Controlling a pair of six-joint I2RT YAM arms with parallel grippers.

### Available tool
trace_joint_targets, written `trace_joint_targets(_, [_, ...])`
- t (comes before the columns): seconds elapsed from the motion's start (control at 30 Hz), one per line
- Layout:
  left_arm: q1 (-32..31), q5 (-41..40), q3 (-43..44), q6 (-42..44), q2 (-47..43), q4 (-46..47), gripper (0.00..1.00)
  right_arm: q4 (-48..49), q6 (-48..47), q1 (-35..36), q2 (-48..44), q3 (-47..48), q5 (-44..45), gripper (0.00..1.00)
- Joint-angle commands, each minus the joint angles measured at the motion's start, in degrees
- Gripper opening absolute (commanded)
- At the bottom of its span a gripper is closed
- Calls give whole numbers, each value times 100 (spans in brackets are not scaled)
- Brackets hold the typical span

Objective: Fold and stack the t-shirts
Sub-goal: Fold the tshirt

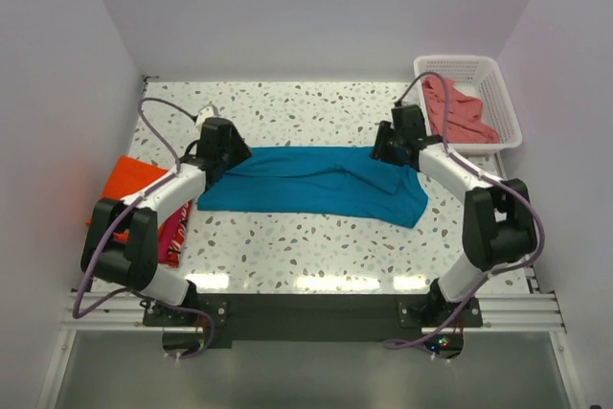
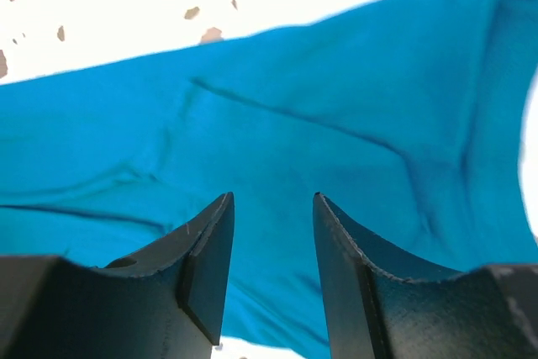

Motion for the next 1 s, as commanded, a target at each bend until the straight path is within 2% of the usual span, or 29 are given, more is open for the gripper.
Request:
trace_joint_targets(0.0, [-300, 10, 247, 383, 353, 326, 54, 274, -144, 230, 468, 764, 180, 45])
trace_joint_targets(0.13, [-564, 168, 458, 559, 827, 493, 52, 151, -241, 607, 1267, 1434, 382, 45])
trace_joint_targets(0.37, [-854, 116, 125, 560, 767, 660, 51, 1, -268, 828, 2068, 2112, 821, 43])
trace_joint_targets(0.6, [-881, 90, 10, 568, 802, 695, 50, -148, -189, 1030, 2490, 2358, 1392, 40])
trace_joint_targets(0.87, [-881, 99, -16, 577, 819, 722, 49, -25, -48, 1101, 2579, 2261, 1586, 39])
trace_joint_targets(0.97, [-881, 99, -25, 577, 811, 713, 48, 19, -13, 1136, 2526, 2183, 1656, 30])
